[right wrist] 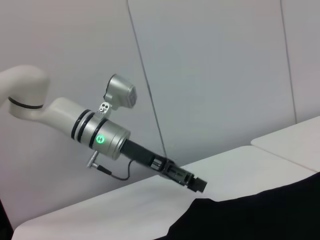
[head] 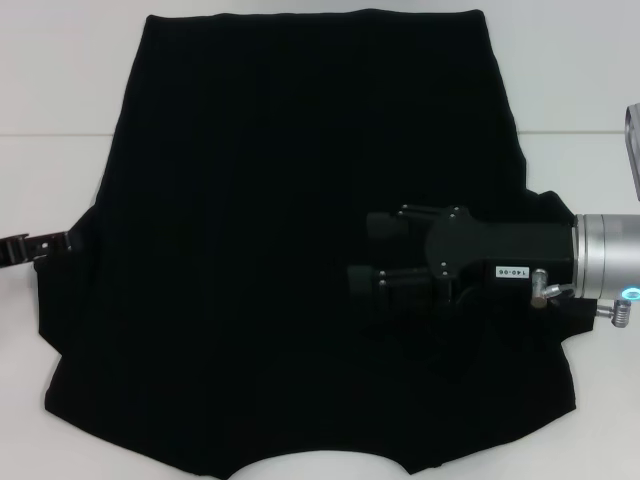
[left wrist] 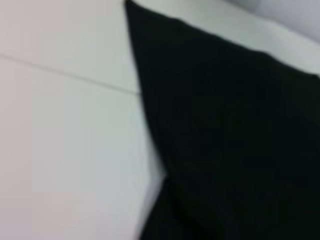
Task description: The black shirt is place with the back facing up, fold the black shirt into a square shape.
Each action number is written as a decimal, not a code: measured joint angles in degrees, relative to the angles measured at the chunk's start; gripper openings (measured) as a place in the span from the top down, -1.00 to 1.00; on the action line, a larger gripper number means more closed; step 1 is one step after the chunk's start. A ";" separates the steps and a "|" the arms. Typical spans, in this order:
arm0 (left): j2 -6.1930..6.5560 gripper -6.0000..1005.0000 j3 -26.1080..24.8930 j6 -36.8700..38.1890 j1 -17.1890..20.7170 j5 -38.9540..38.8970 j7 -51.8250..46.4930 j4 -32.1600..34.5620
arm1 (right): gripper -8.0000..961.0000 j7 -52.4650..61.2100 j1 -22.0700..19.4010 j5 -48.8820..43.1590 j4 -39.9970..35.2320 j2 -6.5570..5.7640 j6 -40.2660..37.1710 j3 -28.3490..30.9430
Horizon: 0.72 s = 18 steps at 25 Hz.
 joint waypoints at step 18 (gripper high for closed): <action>-0.45 -0.58 1.63 -5.51 -0.96 5.86 -1.48 -3.21 | -0.86 0.38 0.27 0.07 -0.25 0.00 0.42 0.00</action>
